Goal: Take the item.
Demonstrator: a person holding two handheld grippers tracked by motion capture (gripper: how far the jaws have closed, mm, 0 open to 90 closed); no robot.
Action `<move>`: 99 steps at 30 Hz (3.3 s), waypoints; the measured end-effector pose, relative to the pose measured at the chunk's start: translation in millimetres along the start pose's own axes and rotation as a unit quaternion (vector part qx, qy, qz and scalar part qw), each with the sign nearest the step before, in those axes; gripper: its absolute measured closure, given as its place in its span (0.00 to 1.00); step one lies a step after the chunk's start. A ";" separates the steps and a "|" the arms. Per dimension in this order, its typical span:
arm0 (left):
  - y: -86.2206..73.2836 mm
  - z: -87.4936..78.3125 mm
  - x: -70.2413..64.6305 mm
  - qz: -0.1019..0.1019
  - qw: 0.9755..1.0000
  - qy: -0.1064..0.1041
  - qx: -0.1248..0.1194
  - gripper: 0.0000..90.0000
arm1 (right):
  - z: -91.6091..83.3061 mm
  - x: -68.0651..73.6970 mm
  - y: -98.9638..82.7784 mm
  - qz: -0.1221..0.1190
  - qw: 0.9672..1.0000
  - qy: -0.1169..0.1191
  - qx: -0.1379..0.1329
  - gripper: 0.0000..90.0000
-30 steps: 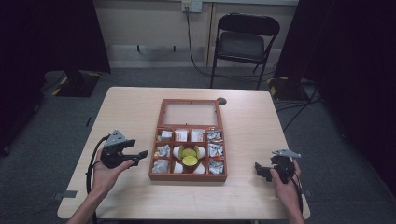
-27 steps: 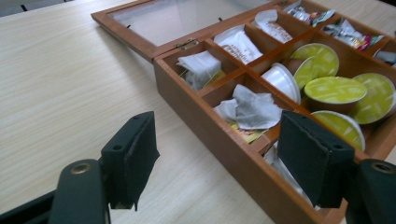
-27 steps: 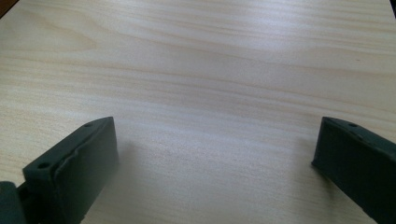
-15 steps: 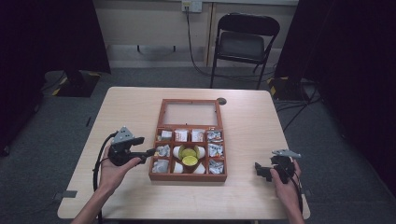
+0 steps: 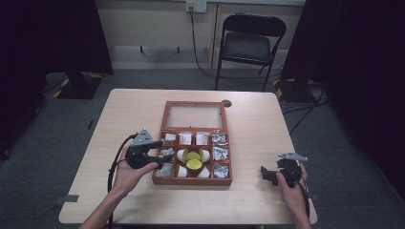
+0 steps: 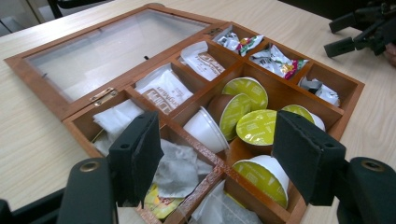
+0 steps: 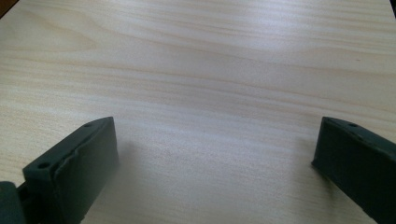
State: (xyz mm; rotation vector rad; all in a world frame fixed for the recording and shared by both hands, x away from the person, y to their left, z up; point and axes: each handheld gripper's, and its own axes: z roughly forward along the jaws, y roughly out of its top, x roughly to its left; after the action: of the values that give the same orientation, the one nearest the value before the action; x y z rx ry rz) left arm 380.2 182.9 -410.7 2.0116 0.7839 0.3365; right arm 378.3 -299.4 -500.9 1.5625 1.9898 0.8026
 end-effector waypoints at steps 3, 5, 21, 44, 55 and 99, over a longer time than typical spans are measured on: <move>3.0 2.6 -2.4 0.007 1.000 -0.007 0.001 0.38 | 0.0 0.0 0.0 0.000 1.000 0.000 0.000 0.00; 4.8 6.0 -3.9 0.007 1.000 -0.012 0.005 0.38 | 0.0 0.0 0.0 0.000 1.000 0.000 0.000 0.00; 16.3 39.0 -16.2 0.020 0.998 -0.047 0.028 0.38 | 0.0 0.0 0.0 0.000 1.000 0.000 0.000 0.00; 14.7 80.2 -32.9 0.032 0.992 -0.089 0.087 0.48 | 0.0 0.0 0.0 0.000 1.000 0.000 0.000 0.00; 5.5 92.9 -32.6 0.033 0.988 -0.088 0.120 0.52 | 0.0 0.0 0.0 0.000 1.000 0.000 0.000 0.00; 5.4 114.2 -46.6 0.087 0.973 -0.048 0.207 0.46 | 0.2 0.1 0.2 0.000 1.000 0.000 0.000 0.00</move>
State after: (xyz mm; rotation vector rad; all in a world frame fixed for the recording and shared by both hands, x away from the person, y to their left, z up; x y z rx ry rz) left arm 406.0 74.8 -464.5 2.4782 0.6566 0.1805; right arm 378.6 -299.3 -500.9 1.5628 1.9890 0.8028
